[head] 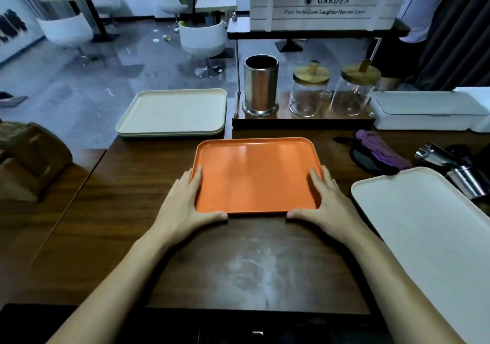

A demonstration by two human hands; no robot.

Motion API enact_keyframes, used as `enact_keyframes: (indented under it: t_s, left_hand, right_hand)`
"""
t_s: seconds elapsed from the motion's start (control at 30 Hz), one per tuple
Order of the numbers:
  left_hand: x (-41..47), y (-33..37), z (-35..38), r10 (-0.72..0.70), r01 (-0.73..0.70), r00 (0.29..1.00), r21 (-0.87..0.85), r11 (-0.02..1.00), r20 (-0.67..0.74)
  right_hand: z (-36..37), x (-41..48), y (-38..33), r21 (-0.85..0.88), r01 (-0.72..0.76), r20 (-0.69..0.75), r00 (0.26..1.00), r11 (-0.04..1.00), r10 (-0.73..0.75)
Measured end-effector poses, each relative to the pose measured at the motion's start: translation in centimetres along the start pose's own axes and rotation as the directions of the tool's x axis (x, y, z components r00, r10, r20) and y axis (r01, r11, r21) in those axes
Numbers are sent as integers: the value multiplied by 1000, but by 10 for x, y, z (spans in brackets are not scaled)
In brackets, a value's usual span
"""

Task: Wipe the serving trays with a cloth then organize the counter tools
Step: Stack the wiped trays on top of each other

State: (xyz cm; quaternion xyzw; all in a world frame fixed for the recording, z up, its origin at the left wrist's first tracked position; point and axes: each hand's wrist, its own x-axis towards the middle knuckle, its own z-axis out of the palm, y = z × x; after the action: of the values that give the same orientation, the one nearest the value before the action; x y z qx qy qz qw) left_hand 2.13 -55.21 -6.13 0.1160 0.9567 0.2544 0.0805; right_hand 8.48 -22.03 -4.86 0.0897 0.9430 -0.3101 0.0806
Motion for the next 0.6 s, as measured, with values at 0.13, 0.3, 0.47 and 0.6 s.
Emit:
enact_keyframes:
  t_s: [0.13, 0.3, 0.47, 0.6]
  left_hand:
    - [-23, 1, -2, -15, 13, 1000, -114, 993, -14]
    - [-57, -5, -17, -65, 55, 997, -176, 983, -52]
    - [-66, -30, -50, -97, 75, 990, -204, 976, -103]
    - [-52, -58, -81, -139, 112, 983, -211, 971, -120]
  right_hand:
    - [-1, -14, 0, 52, 44, 14, 999, 998, -44]
    - [5, -29, -14, 85, 96, 31, 995, 992, -99]
    - [11, -16, -56, 107, 178, 24, 983, 978, -181]
    - [22, 11, -99, 112, 232, -4, 972, 966, -233]
